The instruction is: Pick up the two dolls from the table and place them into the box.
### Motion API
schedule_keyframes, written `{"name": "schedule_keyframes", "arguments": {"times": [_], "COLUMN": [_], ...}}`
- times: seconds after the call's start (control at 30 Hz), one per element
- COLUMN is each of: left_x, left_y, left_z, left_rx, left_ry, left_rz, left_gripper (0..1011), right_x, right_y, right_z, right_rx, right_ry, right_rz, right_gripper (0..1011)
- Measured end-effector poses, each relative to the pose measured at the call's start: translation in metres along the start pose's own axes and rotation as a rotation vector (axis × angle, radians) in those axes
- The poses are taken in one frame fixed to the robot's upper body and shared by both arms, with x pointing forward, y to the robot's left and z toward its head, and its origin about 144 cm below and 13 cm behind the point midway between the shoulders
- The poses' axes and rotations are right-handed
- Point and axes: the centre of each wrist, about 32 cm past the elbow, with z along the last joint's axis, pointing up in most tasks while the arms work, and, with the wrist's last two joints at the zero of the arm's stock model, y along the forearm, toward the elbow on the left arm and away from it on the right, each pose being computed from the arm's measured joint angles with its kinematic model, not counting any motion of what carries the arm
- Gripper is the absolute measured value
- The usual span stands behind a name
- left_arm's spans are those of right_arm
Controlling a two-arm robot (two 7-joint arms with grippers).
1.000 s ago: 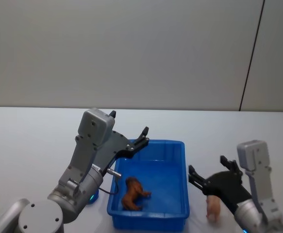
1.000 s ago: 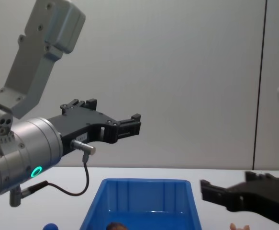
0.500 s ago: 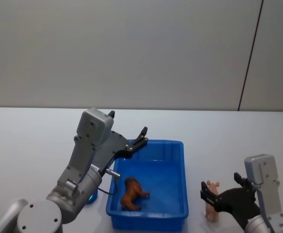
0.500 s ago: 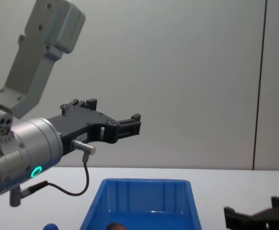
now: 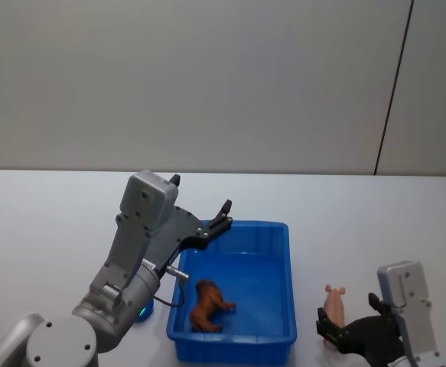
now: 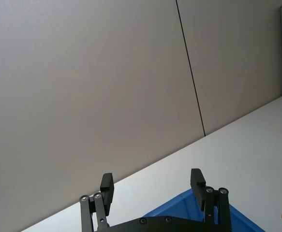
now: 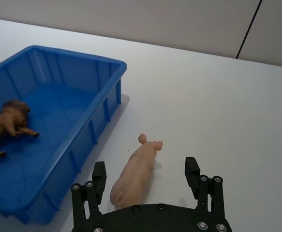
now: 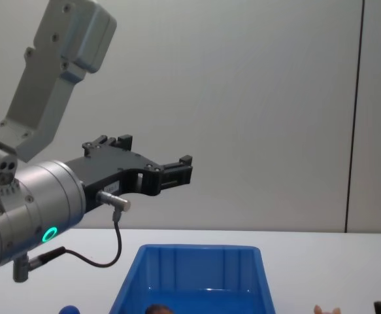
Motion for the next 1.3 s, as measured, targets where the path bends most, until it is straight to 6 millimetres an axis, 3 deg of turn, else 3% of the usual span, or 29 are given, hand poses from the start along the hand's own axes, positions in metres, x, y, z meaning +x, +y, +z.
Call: {"name": "schedule_keyframes", "arguments": {"times": [0.6, 0.87, 1.3], "left_x": [0.000, 0.000, 0.000], "left_y": [0.000, 0.000, 0.000], "left_z": [0.000, 0.000, 0.000], "left_rx": [0.000, 0.000, 0.000], "left_ry": [0.000, 0.000, 0.000], "left_rz": [0.000, 0.000, 0.000], "left_gripper": [1001, 1001, 1001], "right_x": [-0.003, -0.005, -0.006], "right_y": [0.016, 0.021, 0.026], "right_z": [-0.017, -0.020, -0.020], "right_rx": [-0.019, -0.021, -0.041], "right_ry": [-0.001, 0.010, 0.040], "right_rz": [0.014, 0.024, 0.027], "right_gripper": [994, 805, 397]}}
